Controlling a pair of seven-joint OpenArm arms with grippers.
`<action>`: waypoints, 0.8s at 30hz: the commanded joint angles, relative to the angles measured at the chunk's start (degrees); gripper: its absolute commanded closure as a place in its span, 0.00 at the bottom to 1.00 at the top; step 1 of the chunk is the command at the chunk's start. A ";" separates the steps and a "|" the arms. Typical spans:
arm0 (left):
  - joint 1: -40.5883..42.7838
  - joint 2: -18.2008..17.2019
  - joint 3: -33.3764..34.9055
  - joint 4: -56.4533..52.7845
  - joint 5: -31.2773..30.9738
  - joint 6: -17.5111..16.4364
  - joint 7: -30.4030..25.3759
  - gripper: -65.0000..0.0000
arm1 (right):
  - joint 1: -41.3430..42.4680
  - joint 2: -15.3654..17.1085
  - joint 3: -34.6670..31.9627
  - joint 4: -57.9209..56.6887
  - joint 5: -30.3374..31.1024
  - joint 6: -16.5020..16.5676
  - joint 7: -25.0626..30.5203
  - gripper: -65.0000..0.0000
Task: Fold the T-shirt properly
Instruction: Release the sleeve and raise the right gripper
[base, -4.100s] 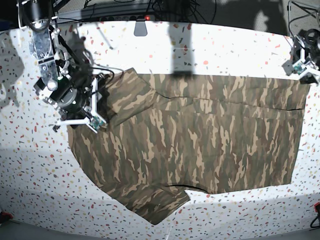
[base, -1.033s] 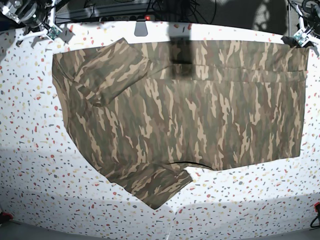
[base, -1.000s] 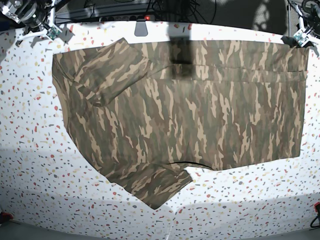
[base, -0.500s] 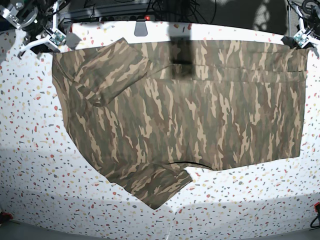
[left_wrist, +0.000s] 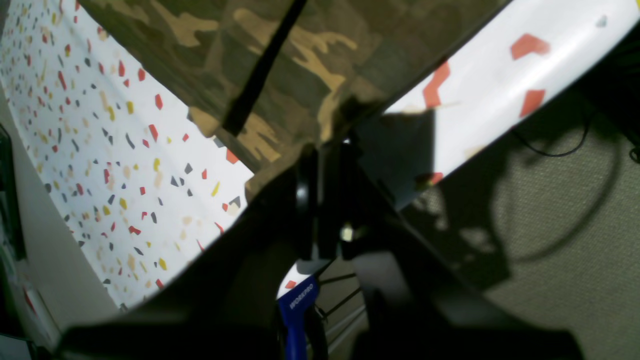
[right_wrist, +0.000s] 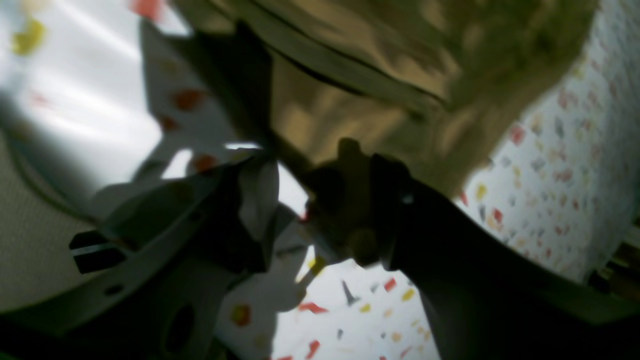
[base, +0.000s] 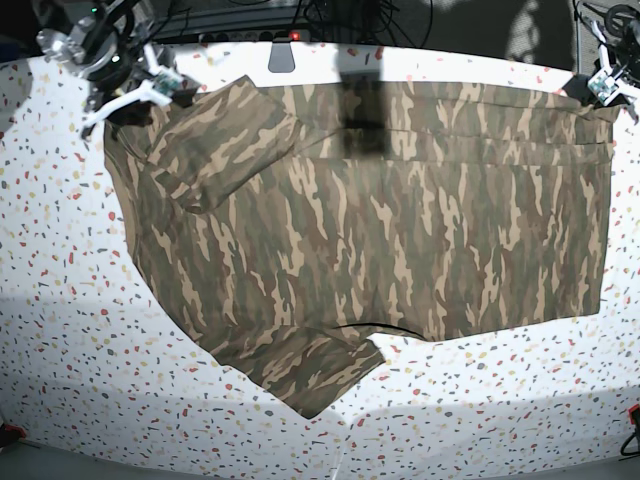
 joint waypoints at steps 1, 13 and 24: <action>0.33 -0.83 -0.70 0.79 -0.35 0.63 -0.59 1.00 | 0.13 0.09 -0.13 0.57 -0.44 -0.48 -0.50 0.54; -1.64 -0.83 -0.70 0.79 0.63 0.63 -0.35 1.00 | 0.48 -2.49 -0.31 -3.43 -5.31 -0.92 -0.39 0.54; -1.79 -0.83 -0.70 0.79 0.66 0.63 1.01 1.00 | 1.42 -5.33 -0.26 -4.83 -8.87 -1.44 -2.08 0.61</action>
